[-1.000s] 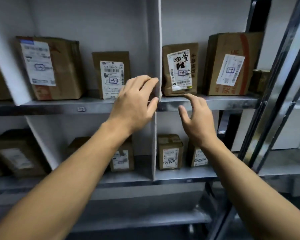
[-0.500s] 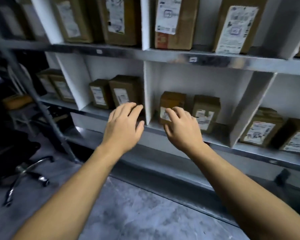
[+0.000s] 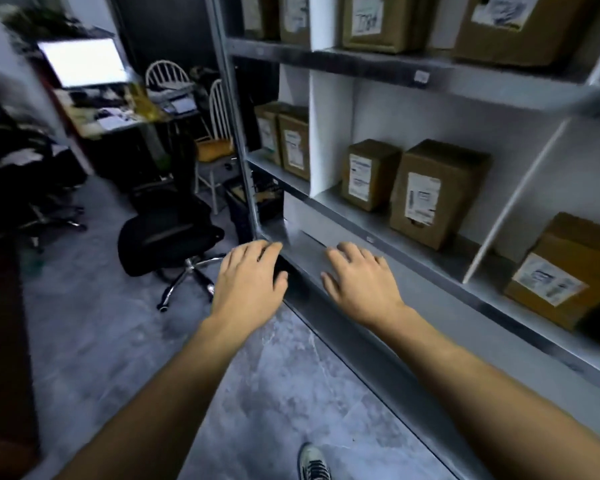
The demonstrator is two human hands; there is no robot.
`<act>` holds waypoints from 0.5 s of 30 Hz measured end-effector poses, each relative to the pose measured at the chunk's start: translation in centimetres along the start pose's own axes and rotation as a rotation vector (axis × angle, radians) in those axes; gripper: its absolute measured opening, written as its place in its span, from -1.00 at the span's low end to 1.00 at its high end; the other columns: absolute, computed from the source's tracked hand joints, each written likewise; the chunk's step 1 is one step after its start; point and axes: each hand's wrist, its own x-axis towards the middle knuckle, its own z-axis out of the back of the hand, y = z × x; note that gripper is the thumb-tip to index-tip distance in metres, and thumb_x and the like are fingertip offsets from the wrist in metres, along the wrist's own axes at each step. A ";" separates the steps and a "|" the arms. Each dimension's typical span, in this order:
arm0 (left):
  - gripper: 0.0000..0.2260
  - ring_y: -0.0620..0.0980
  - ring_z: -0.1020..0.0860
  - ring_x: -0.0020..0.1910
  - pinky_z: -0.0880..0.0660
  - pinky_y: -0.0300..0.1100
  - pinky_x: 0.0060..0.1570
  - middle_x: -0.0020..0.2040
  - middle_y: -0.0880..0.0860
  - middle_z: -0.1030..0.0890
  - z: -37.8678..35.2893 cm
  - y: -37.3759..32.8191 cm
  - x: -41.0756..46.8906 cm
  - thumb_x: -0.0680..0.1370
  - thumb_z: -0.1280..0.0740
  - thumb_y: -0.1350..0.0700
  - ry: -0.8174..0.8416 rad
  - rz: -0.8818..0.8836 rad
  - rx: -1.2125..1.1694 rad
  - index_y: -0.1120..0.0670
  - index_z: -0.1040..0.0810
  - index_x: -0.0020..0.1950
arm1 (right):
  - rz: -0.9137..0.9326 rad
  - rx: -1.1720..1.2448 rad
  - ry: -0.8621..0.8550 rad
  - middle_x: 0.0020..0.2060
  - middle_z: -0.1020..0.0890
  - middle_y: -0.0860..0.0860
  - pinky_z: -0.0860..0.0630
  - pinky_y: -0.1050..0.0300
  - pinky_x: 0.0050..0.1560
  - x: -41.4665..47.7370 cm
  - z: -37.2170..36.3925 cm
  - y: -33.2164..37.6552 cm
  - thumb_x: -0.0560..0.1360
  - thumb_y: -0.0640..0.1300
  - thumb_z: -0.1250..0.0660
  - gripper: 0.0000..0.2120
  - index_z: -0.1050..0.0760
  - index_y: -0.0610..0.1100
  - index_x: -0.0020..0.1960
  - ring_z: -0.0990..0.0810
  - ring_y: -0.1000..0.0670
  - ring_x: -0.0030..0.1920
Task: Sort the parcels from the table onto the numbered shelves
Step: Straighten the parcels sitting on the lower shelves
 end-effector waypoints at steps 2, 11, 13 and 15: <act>-0.56 0.09 -0.37 0.34 -0.27 0.00 0.35 0.34 0.03 -0.46 -0.4 1.9 2.5 0.57 -0.27 -0.05 0.005 0.036 0.003 0.02 -0.39 0.44 | 0.026 0.026 0.020 0.29 -0.47 -0.10 -0.44 -0.12 0.16 3.7 -0.7 0.7 0.61 0.14 -0.17 -0.59 -0.38 -0.05 0.37 -0.49 -0.22 0.23; -0.57 0.18 -0.47 0.24 -0.42 0.09 0.21 0.25 0.12 -0.53 -1.9 11.8 9.4 0.53 -0.25 -0.02 -0.047 0.196 -0.011 0.11 -0.47 0.37 | 0.193 0.034 0.103 0.36 -0.40 -0.07 -0.39 -0.12 0.25 17.9 -3.4 4.3 0.64 0.16 -0.12 -0.55 -0.31 -0.02 0.45 -0.43 -0.19 0.32; -0.57 0.19 -0.51 0.18 -0.46 0.08 0.15 0.21 0.13 -0.55 -2.3 13.9 10.5 0.51 -0.26 -0.01 -0.070 0.194 0.001 0.13 -0.49 0.34 | 0.210 0.050 0.116 0.37 -0.39 -0.04 -0.37 -0.11 0.29 20.4 -4.0 5.4 0.64 0.16 -0.11 -0.55 -0.29 0.01 0.46 -0.40 -0.16 0.35; -0.59 0.17 -0.52 0.16 -0.49 0.06 0.11 0.19 0.11 -0.55 -2.7 16.1 12.0 0.51 -0.29 0.01 -0.096 0.199 -0.009 0.13 -0.51 0.32 | 0.213 0.054 0.131 0.40 -0.37 -0.02 -0.35 -0.09 0.32 23.2 -4.6 6.4 0.65 0.16 -0.09 -0.56 -0.28 0.02 0.47 -0.38 -0.13 0.37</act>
